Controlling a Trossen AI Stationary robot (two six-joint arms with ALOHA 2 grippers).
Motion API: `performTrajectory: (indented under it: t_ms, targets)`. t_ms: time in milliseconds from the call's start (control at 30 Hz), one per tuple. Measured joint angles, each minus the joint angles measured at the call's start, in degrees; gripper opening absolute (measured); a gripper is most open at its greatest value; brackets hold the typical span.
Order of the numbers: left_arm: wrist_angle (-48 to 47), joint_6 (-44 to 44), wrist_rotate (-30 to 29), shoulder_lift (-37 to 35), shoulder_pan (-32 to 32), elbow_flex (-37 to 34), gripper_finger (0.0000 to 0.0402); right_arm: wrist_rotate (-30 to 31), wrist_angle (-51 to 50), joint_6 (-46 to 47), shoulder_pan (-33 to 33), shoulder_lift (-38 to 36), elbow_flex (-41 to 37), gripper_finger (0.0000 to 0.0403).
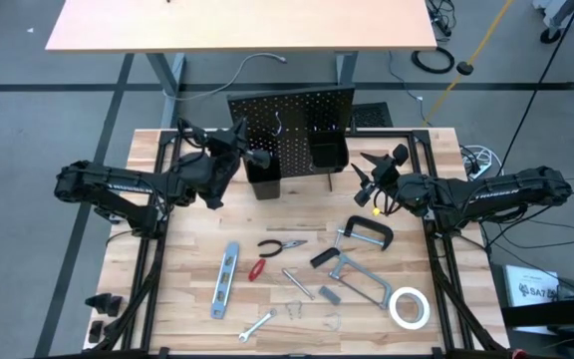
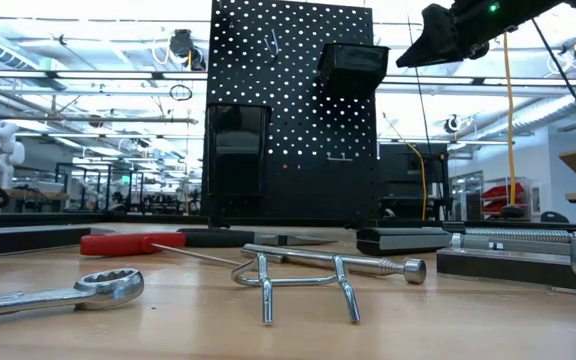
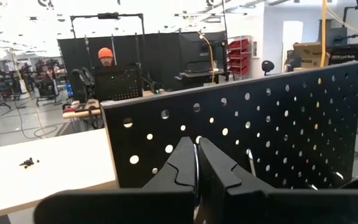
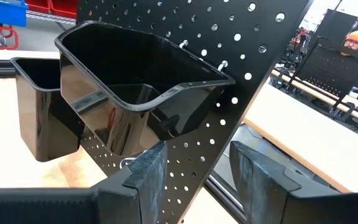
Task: Hang tools onto peg board
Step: Insert the left silver hanger hook on the pegboard
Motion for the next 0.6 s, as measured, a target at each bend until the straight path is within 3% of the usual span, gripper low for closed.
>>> performTrajectory:
  t_ms: [367,600]
  targets:
    - [-1.32,-0.07,0.63,0.00,-0.22,0.00,0.0006,-0.02,0.00,0.00,0.00,0.00,0.00,0.0167]
    - [-4.89,-0.42,0.83,0.21,-0.24,-0.13,0.0067,0.00,0.01,0.00,-0.01,0.01,0.00,0.0167]
